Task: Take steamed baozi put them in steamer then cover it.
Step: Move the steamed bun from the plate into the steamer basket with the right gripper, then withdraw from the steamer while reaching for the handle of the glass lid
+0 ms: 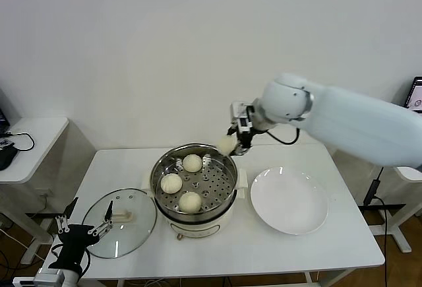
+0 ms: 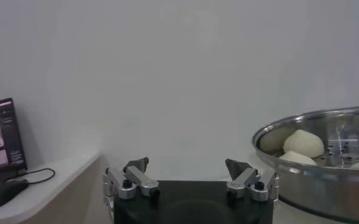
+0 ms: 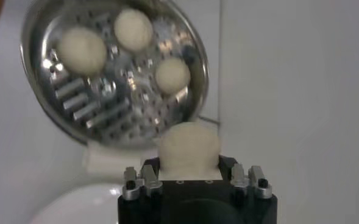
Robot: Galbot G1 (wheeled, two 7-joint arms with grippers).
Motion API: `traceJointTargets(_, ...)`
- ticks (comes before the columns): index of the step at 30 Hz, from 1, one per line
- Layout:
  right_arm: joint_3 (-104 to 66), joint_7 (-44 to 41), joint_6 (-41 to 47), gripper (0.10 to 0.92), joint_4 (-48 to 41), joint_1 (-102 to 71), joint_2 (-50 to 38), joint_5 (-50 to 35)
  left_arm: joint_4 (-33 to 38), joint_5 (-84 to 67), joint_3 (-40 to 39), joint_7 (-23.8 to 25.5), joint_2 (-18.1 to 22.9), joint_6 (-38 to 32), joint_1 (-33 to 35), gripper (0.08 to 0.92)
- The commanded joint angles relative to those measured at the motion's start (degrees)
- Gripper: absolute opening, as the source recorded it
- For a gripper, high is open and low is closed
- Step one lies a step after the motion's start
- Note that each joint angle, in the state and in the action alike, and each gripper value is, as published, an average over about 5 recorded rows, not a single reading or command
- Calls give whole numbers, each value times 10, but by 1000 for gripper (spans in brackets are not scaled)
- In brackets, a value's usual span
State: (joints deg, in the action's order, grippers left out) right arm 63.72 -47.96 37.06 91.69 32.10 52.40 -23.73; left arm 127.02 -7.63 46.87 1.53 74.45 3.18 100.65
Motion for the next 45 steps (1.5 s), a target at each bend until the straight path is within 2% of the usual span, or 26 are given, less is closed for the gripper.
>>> traceJointTargets(1, 38, 63, 47, 607, 16, -25, 62, -49, 0, -1, 4, 0, 2, 0, 0, 823)
traceJointTargets(9, 49, 65, 45, 608, -18, -72, 79, 1, -6, -1, 5, 0, 3, 0, -6, 823)
traceJointTargets(29, 40, 61, 42, 619, -60, -114, 94, 32, -11, -2, 5, 0, 3, -1, -6, 823)
traceJointTargets(37, 19, 62, 37, 790, -58, -115, 88, 35, -11, -2, 6, 0, 3, -2, -6, 823)
traceJointTargets(45, -55, 50, 43, 822, 8, -81, 46, 1, -15, -3, 4, 0, 4, -2, -8, 823)
